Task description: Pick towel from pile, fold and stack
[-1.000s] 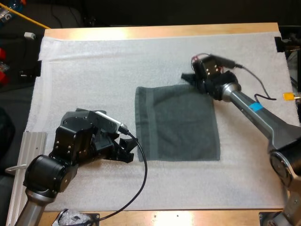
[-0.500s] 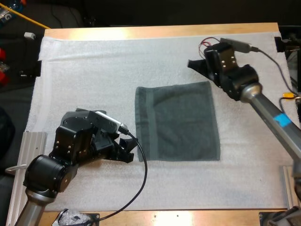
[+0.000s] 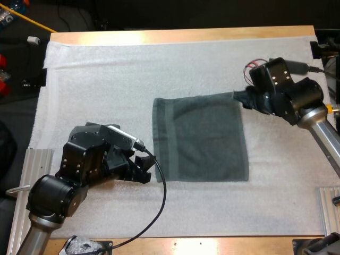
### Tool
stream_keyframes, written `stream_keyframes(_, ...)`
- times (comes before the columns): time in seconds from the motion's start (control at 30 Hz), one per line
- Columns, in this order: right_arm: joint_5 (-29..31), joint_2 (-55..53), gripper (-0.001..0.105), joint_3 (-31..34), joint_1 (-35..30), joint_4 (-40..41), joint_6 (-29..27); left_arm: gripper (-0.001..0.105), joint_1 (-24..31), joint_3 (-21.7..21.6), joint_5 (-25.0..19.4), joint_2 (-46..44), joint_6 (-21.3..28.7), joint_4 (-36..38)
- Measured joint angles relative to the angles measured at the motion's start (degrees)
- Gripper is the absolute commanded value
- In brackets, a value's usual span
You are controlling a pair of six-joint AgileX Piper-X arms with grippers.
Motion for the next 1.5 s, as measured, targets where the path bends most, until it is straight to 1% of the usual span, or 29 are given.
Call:
stream_keyframes(0.2,0.0,-2.6,0.060,0.2,0.0,5.9,0.0,0.059,0.0,0.0,0.0,0.0,0.0,0.0)
stream_keyframes(0.3,-0.2,-5.5,0.060,2.3,0.0,6.7,0.0,0.059,0.0,0.0,0.0,0.0,0.0,0.0)
stream_keyframes(0.4,-1.7,-9.5,0.060,6.2,0.0,7.0,0.2,0.059,0.0,0.0,0.0,0.0,0.0,0.0)
stream_keyframes(0.7,-12.9,-23.6,0.060,21.5,0.0,3.5,1.5,0.059,0.0,0.0,0.2,0.0,-1.9,0.0)
stream_keyframes(0.83,-17.3,-27.1,0.060,27.3,0.0,1.6,3.3,0.059,0.0,0.0,0.2,0.0,-2.0,1.0)
stream_keyframes(0.93,-20.7,-27.9,0.060,31.8,0.0,-0.2,4.4,0.059,0.0,0.0,0.2,0.0,-2.0,3.1)
stream_keyframes(1.03,-24.0,-27.9,0.060,36.1,0.0,-3.7,6.5,0.059,0.0,0.0,0.2,0.0,-2.0,5.6)
stream_keyframes(1.17,-26.7,-27.9,0.060,42.8,0.0,-11.6,11.1,0.059,0.0,0.3,0.2,0.0,-2.0,8.7)
stream_keyframes(1.3,-29.7,-27.9,0.060,49.4,0.0,-20.1,17.3,0.059,0.0,1.5,0.2,0.0,-2.0,10.5)
stream_keyframes(1.43,-30.1,-28.0,0.060,54.9,0.0,-29.0,25.0,0.059,0.0,2.9,0.2,0.0,-2.0,10.7)
stream_keyframes(1.5,-30.4,-27.3,0.057,56.8,0.0,-33.5,28.5,0.059,0.0,3.6,0.2,0.0,-2.4,10.7)
